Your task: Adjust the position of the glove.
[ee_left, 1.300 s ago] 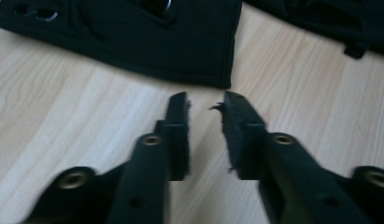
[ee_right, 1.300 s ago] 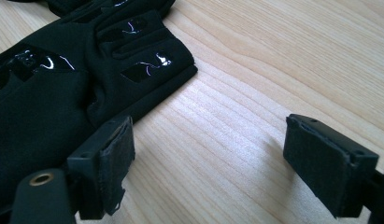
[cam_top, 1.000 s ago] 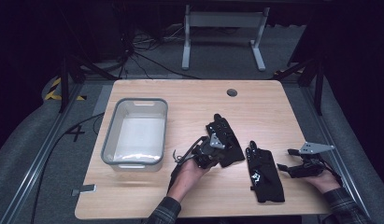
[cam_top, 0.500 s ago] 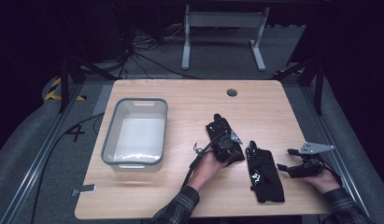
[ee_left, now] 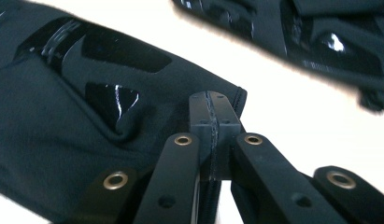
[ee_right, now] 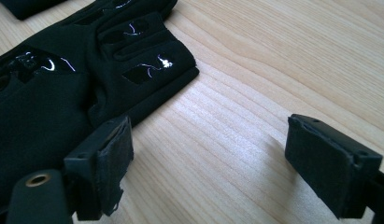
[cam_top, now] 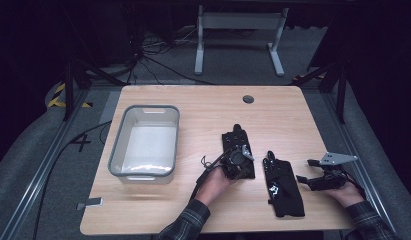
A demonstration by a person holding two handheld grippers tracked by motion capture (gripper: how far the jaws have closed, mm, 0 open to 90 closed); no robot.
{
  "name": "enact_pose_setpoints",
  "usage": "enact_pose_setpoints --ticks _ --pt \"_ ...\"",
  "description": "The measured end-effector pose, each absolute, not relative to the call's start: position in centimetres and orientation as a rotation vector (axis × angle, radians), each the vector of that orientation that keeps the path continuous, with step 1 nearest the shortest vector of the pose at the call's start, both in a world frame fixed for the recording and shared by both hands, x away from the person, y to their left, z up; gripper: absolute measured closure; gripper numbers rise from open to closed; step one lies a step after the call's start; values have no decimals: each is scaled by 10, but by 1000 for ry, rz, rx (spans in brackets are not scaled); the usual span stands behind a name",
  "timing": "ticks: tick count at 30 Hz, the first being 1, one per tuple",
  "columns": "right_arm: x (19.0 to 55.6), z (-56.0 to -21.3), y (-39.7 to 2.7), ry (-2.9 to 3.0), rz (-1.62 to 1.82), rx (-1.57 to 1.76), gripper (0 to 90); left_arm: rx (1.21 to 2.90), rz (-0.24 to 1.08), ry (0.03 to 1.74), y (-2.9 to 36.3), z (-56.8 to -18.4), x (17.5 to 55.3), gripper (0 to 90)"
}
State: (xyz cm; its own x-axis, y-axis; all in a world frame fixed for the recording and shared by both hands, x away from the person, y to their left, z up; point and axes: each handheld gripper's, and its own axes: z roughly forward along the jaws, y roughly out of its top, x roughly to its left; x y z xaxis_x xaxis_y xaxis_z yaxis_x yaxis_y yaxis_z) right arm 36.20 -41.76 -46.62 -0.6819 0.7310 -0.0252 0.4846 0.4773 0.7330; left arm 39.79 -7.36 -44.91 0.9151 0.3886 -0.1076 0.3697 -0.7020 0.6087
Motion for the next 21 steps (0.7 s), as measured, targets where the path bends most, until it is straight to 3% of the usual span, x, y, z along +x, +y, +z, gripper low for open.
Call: enact_pose_setpoints --ticks 14,21 --pt "362 -466 -417 2395 1029 1025 158 2432 -16 522 -50 -449 362 898" --pt "362 -466 -417 2394 1029 1025 158 2387 23 535 -50 -435 372 897"
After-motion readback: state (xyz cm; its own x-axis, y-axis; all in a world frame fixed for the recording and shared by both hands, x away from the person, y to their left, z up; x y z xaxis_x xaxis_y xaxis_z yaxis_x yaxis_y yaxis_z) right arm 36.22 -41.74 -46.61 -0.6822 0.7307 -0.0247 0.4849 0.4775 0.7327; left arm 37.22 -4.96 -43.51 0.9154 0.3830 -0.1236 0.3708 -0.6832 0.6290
